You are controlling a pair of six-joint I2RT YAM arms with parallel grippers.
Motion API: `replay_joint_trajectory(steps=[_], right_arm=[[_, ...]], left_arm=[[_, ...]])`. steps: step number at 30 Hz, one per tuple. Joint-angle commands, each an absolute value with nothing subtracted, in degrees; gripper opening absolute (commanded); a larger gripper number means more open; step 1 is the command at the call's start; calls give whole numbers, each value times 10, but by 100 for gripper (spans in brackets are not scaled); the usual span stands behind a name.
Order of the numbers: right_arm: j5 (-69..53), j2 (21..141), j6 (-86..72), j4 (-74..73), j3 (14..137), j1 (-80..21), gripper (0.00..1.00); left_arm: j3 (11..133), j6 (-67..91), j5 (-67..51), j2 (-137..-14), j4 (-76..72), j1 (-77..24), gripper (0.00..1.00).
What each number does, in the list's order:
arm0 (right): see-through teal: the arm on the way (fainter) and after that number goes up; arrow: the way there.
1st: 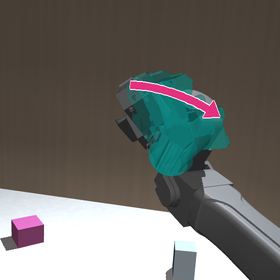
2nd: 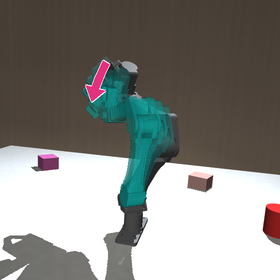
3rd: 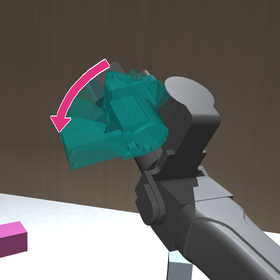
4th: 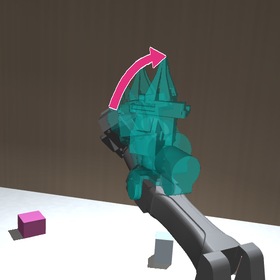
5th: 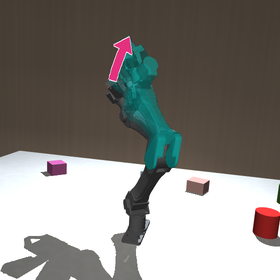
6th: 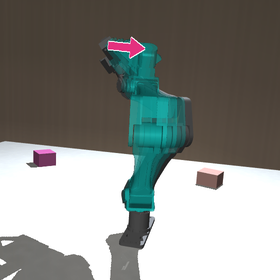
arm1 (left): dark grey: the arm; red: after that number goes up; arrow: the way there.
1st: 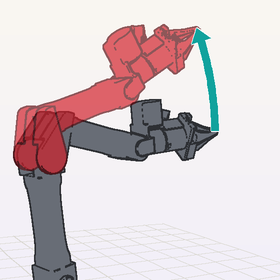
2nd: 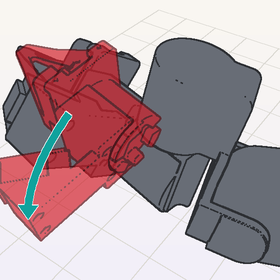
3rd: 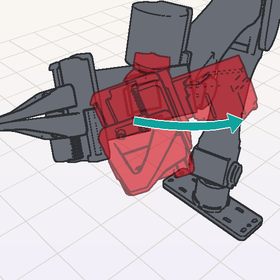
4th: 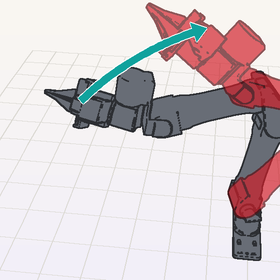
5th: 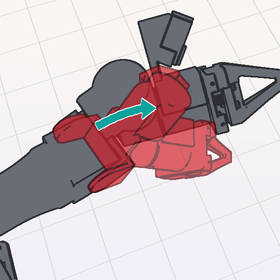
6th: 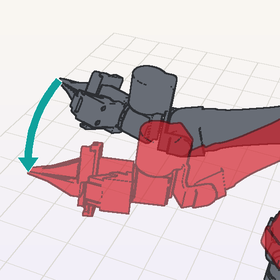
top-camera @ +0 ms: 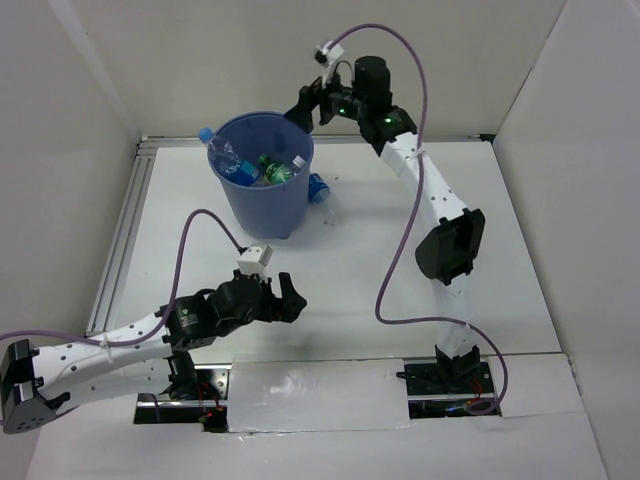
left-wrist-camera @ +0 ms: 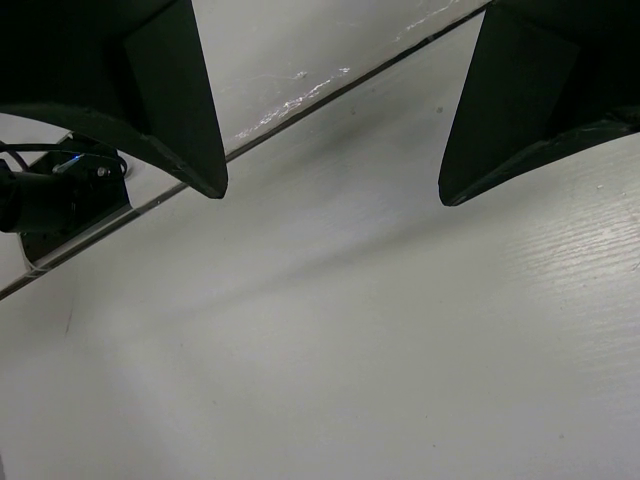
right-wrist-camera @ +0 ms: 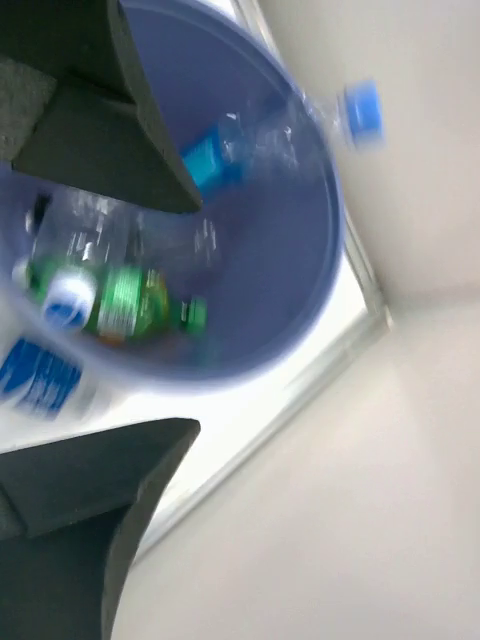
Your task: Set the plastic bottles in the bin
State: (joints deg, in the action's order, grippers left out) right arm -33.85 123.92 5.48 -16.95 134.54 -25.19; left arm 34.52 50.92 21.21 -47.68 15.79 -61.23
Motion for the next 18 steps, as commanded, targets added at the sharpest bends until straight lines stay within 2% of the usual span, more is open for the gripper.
replay_joint_trajectory(steps=[1, 3, 4, 6, 8, 11, 13, 14, 15, 18], right_arm=[[-262, 1184, 49, -160, 1340, -215, 83], [-248, 1170, 55, -179, 1311, -194, 72], [-236, 1170, 63, -185, 1297, -188, 60], [-229, 1164, 71, -205, 1257, -175, 49], [-229, 1164, 88, -218, 1226, -170, 40], [-250, 1178, 100, -247, 1201, -170, 36], [-257, 1193, 105, -257, 1187, -170, 42], [-273, 1199, 115, -266, 1182, -170, 49], [-273, 1206, 115, -266, 1177, -170, 68], [-279, 1232, 126, -279, 1177, -170, 81]], left_arm=[[338, 519, 226, -466, 142, -615, 100], [337, 519, 226, -466, 142, -615, 100], [337, 519, 226, -466, 142, -615, 100], [337, 519, 231, -471, 142, -615, 100], [337, 513, 231, -471, 142, -615, 100], [343, 513, 231, -477, 142, -615, 100], [348, 513, 231, -490, 142, -615, 100], [348, 513, 231, -490, 142, -615, 100], [354, 513, 231, -497, 142, -615, 100], [354, 513, 231, -504, 154, -615, 100]])
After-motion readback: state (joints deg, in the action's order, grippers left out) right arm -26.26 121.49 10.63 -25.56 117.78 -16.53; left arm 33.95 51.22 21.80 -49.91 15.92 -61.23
